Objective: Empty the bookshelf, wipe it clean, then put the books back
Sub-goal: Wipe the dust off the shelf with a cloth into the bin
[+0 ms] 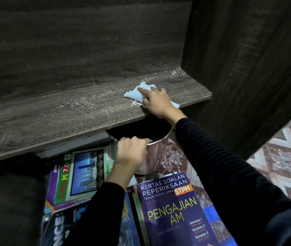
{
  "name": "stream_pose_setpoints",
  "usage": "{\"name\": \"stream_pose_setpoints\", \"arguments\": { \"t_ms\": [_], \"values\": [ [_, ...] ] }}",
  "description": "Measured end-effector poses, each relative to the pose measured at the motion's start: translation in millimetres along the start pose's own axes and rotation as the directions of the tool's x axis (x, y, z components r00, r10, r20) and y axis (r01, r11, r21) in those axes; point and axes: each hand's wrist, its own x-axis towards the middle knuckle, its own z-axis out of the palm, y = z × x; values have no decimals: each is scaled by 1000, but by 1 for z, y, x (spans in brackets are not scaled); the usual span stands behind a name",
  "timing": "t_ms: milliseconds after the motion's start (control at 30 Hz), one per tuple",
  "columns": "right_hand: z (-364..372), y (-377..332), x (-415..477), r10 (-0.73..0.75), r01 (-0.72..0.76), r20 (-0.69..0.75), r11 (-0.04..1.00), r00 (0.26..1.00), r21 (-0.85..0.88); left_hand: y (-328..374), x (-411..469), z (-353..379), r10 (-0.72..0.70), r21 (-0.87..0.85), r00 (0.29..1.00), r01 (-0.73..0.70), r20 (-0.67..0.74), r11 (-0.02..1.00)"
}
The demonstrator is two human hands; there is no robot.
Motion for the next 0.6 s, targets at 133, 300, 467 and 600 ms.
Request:
{"name": "stream_pose_setpoints", "arguments": {
  "t_ms": [133,300,467,600],
  "values": [
    [-14,5,-3,-169,166,68,985,983,57,-1,0,0,0,2,1000,0,-3,1000],
    [-25,9,-18,-318,302,79,940,945,160,1,-2,-1,49,22,999,-48,-22,999],
    [-31,12,-33,-313,283,98,929,945,240,5,-4,-4,68,21,997,-68,-28,997],
    [-30,18,-40,-339,297,121,915,933,274,6,-9,-4,65,22,997,-64,-32,998]
  ]
}}
